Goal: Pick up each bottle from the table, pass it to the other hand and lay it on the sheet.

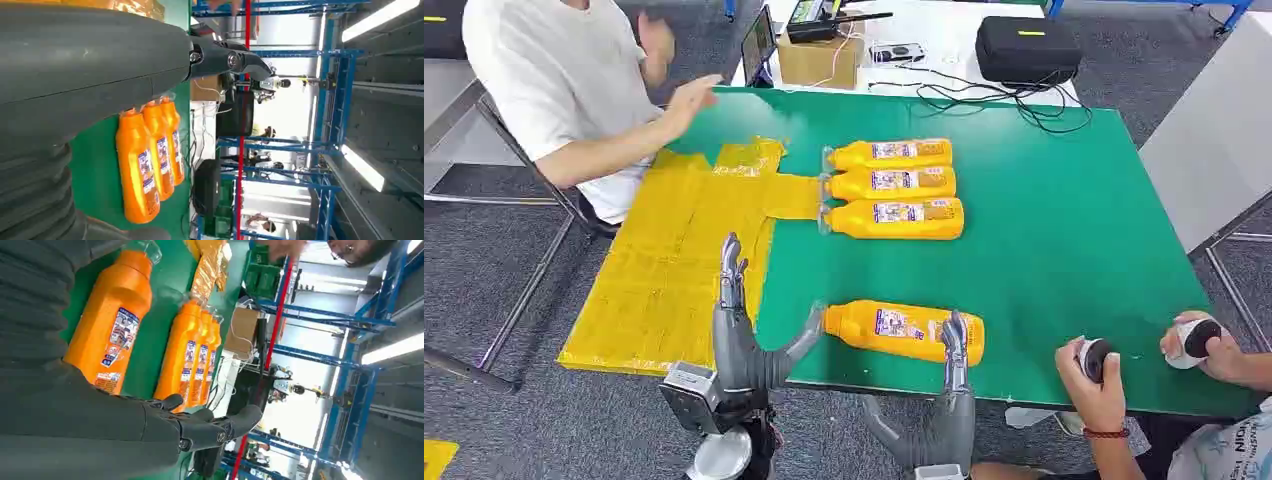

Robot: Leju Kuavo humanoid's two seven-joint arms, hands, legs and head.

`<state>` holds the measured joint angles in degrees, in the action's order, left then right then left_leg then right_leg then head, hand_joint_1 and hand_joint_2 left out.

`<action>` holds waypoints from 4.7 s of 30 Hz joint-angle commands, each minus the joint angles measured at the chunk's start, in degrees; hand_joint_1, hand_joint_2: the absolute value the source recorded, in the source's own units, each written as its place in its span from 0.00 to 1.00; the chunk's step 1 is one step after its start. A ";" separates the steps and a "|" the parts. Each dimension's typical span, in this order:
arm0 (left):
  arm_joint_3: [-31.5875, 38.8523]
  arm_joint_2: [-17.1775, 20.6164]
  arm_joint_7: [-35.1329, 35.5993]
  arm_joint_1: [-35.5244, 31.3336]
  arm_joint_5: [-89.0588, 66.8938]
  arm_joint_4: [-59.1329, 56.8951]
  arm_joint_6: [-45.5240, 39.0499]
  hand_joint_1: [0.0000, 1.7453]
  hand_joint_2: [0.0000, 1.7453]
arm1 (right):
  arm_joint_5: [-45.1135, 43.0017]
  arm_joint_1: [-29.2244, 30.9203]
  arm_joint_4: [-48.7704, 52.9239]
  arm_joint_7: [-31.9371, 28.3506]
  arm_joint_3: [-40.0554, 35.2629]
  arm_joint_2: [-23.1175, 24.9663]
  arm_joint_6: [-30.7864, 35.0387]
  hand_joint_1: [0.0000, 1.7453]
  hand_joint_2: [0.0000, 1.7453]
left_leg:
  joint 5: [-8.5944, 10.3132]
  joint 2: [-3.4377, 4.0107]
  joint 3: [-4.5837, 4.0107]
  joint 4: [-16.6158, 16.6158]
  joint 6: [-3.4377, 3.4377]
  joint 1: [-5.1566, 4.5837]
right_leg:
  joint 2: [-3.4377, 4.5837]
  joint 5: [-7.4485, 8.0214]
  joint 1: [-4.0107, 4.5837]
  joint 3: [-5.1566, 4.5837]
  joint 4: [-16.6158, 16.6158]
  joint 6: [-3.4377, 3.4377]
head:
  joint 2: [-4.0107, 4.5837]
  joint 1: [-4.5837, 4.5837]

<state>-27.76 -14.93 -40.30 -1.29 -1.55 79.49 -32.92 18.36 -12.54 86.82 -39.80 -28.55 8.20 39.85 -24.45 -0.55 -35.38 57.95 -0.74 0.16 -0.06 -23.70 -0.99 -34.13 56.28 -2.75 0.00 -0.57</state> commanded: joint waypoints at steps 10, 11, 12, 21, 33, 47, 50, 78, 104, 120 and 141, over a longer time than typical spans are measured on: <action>-0.50 0.12 0.30 -1.08 -2.79 -3.63 -2.81 0.00 1.00 | 1.17 3.08 -2.61 -0.20 -1.93 1.66 0.15 0.00 1.00 | -0.15 0.16 0.35 -0.04 0.06 0.04 | 0.12 -0.11 0.06 0.31 -0.04 0.14 | 0.00 0.00; -2.77 0.75 0.30 -2.47 -5.19 -4.99 -4.73 0.00 1.00 | 1.34 5.45 -5.10 -0.20 -2.38 1.90 0.15 0.00 1.00 | -0.11 0.13 0.28 -0.04 0.05 0.04 | 0.10 -0.07 0.05 0.25 -0.04 0.12 | 0.00 0.00; -4.85 1.08 0.30 -3.52 -5.59 -6.11 -5.33 0.00 1.00 | 0.63 6.31 -4.38 -0.20 -3.02 1.68 0.15 0.00 1.00 | -0.24 0.20 0.51 -0.01 0.09 0.07 | 0.14 -0.18 0.10 0.47 -0.03 0.21 | 0.00 0.00; -6.82 1.77 0.30 -3.13 -4.77 -5.00 1.25 0.00 1.00 | 7.27 8.06 -10.23 0.62 -1.62 1.71 0.15 0.00 1.00 | -0.02 0.09 0.25 -0.08 -0.02 0.02 | 0.05 -0.02 0.03 0.24 -0.09 0.08 | 0.00 -0.02; -5.21 2.87 0.30 -0.04 -5.62 -2.07 5.02 0.00 1.00 | 28.10 4.65 -6.15 4.85 8.59 4.79 0.15 0.00 1.00 | -0.10 0.11 0.39 -0.08 0.02 0.04 | 0.07 -0.09 0.06 0.37 -0.10 0.14 | 0.00 0.00; -1.17 2.82 0.30 2.14 -7.73 0.60 9.44 0.00 1.00 | 46.52 12.35 -12.16 27.97 13.84 -2.02 -8.21 0.00 1.00 | -0.07 0.15 0.38 -0.10 0.00 0.02 | 0.11 -0.03 0.04 0.39 -0.14 0.11 | 0.00 0.02; -0.96 2.78 0.30 2.23 -8.03 0.61 9.56 0.00 1.00 | 47.98 12.52 -12.44 28.88 13.88 -2.30 -8.55 0.00 1.00 | -0.08 0.16 0.40 -0.10 0.00 0.03 | 0.12 -0.04 0.05 0.40 -0.14 0.12 | 0.00 0.02; 4.95 0.62 0.30 2.69 -16.31 1.02 10.72 0.00 1.00 | 61.26 16.09 -13.19 42.96 13.63 -7.73 -21.90 0.00 1.00 | -0.06 0.09 0.29 -0.04 -0.02 0.01 | 0.05 -0.05 0.03 0.29 -0.05 0.10 | 0.00 0.00; 4.60 0.48 0.30 0.21 -17.51 -2.04 10.54 0.00 1.00 | 59.35 28.04 -32.85 43.80 9.30 -5.74 -29.47 0.00 1.00 | -0.06 0.17 0.36 -0.06 0.00 0.02 | 0.14 -0.02 0.04 0.35 -0.07 0.11 | 0.00 -0.02; 6.48 -0.24 2.04 -0.07 -20.31 -3.70 10.39 0.00 1.00 | 60.75 31.27 -41.97 48.83 4.87 -7.94 -37.61 1.00 1.00 | 0.05 0.07 0.75 -0.12 0.00 0.05 | -0.05 0.05 0.09 0.73 -0.20 0.16 | 0.00 -0.02; 12.10 -2.30 6.64 3.18 -3.00 -1.33 15.65 0.00 1.00 | 30.78 16.78 -20.13 31.26 12.39 -4.13 -28.65 1.00 1.00 | -0.37 0.23 1.60 -0.17 0.03 0.09 | 0.19 -0.07 0.13 1.35 -0.32 0.26 | 0.00 0.00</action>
<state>-20.83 -15.93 -36.94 1.02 -14.18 78.99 -18.95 56.82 14.54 57.12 -4.68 -20.96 0.28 6.36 -24.85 -0.18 -33.75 57.93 -0.81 0.16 0.34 -23.75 -0.96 -32.78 56.12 -2.67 0.00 -0.57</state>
